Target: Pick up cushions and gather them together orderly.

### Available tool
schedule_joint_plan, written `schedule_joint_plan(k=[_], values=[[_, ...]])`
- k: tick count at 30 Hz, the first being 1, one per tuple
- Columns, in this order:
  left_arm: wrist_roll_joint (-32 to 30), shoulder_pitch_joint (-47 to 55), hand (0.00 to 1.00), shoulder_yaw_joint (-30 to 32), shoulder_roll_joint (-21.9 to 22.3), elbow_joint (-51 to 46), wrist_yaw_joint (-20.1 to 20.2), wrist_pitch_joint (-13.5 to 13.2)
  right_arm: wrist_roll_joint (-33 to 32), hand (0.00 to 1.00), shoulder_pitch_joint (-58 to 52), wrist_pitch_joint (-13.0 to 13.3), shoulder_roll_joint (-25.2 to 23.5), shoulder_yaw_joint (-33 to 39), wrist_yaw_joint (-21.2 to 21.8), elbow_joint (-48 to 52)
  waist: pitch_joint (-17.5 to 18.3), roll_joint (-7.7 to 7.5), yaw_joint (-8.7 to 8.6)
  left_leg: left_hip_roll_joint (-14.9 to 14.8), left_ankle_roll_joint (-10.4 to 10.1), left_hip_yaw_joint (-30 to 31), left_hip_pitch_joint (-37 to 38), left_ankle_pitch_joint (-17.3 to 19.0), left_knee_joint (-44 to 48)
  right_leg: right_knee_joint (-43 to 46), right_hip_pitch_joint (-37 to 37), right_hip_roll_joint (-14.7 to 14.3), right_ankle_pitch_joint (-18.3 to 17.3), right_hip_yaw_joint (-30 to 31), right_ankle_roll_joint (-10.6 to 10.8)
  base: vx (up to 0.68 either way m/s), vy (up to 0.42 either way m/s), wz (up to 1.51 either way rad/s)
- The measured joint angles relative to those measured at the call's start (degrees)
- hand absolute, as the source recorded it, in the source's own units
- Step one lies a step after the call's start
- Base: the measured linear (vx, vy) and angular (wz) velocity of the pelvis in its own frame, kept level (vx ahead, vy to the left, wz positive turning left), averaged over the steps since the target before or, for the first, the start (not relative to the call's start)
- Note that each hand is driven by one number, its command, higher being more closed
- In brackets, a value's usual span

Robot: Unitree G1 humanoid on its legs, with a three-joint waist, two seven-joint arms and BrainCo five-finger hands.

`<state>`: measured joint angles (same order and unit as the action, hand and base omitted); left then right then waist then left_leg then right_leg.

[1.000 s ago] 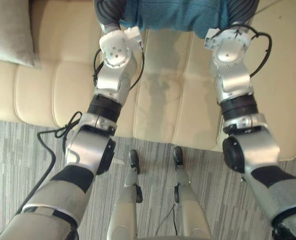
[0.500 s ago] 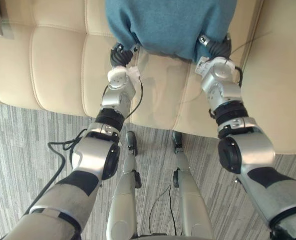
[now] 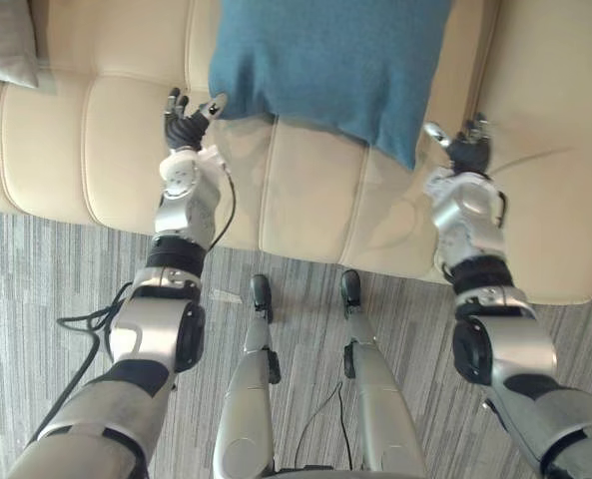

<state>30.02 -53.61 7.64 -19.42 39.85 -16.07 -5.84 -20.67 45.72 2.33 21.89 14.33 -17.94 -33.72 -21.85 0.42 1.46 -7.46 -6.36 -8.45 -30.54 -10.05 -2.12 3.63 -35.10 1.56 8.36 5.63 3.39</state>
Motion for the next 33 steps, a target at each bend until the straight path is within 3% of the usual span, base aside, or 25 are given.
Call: schedule_joint_plan(k=[5,9,10,13,19,24,29,33], values=[[0.54,16.39,0.0,0.25,1.36,-10.62,0.28,-1.57,2.82,0.0,-18.0,0.92,-0.55,3.34,1.02,14.91,0.19,-0.49,0.48,-0.8,-0.5,-0.37,4.3,3.0,3.48,-0.13,5.43,-0.62,-1.01,0.56,-0.21,0.01,-0.05,-0.1],[-1.95,32.53,0.0,-3.5,10.56,-12.27,1.96,-1.33,3.19,0.0,-34.71,2.45,-11.72,4.53,2.98,17.95,2.74,-2.23,0.55,-1.17,-0.32,-0.5,9.05,5.49,4.76,0.08,10.56,-0.93,-3.52,0.6,-0.25,0.05,-0.053,-0.04],[-2.67,33.79,0.0,-4.22,11.31,-11.95,2.57,-0.99,3.15,0.0,-35.96,2.5,-12.69,4.54,3.43,17.48,3.03,-2.37,0.56,-1.16,-0.4,-0.51,9.59,5.71,4.73,0.1,11.03,-0.9,-3.66,0.53,-0.26,0.06,-0.012,0.02],[-10.27,41.95,0.0,-6.85,16.34,-5.96,6.35,1.05,2.66,0.0,-44.49,2.43,-19.53,4.28,7.09,9.76,6.95,-2.8,0.58,-0.75,-0.36,-0.54,13.63,6.59,4.58,0.1,15.2,-0.51,-4.53,0.07,-0.47,0.09,0.0,0.06],[-19.54,48.63,0.0,-2.95,17.54,7.26,8.98,3.67,3.97,0.0,-49.05,1.23,-24.27,3.2,11.56,-7.1,14.19,-2.4,1.02,-0.53,-0.46,-2.01,20.68,8.47,3.89,-0.93,22.08,-0.25,-5.97,0.34,-0.25,0.07,0.003,-0.02],[-24.35,51.18,0.0,-1.55,18.07,11.91,8.94,4.36,6.59,0.0,-49.73,0.21,-24.2,3.26,12.83,-12.24,16.32,-1.66,1.49,-0.02,-0.61,-3.09,24.91,9.23,3.0,-1.36,25.34,0.1,-6.44,1.43,0.1,0.02,0.017,-0.12],[-28.53,52.67,0.0,2.21,18.59,15.08,8.59,5.16,9.51,0.0,-50.13,-0.79,-24.15,3.26,12.79,-15.53,17.89,-2.49,1.66,0.19,-0.61,-3.84,27.81,9.58,2.8,-1.12,27.12,0.31,-7.46,1.69,0.13,-0.01,0.011,-0.05],[-28.84,53.94,0.0,5.28,18.76,16.06,8.55,5.86,10.27,0.0,-50.27,-1.48,-24.26,2.92,12.55,-18.0,17.9,-3.16,1.68,0.11,-0.09,-3.66,28.41,11.54,7.09,4.9,27.06,1.42,-10.33,-0.96,-1.11,-0.01,0.007,0.04]])
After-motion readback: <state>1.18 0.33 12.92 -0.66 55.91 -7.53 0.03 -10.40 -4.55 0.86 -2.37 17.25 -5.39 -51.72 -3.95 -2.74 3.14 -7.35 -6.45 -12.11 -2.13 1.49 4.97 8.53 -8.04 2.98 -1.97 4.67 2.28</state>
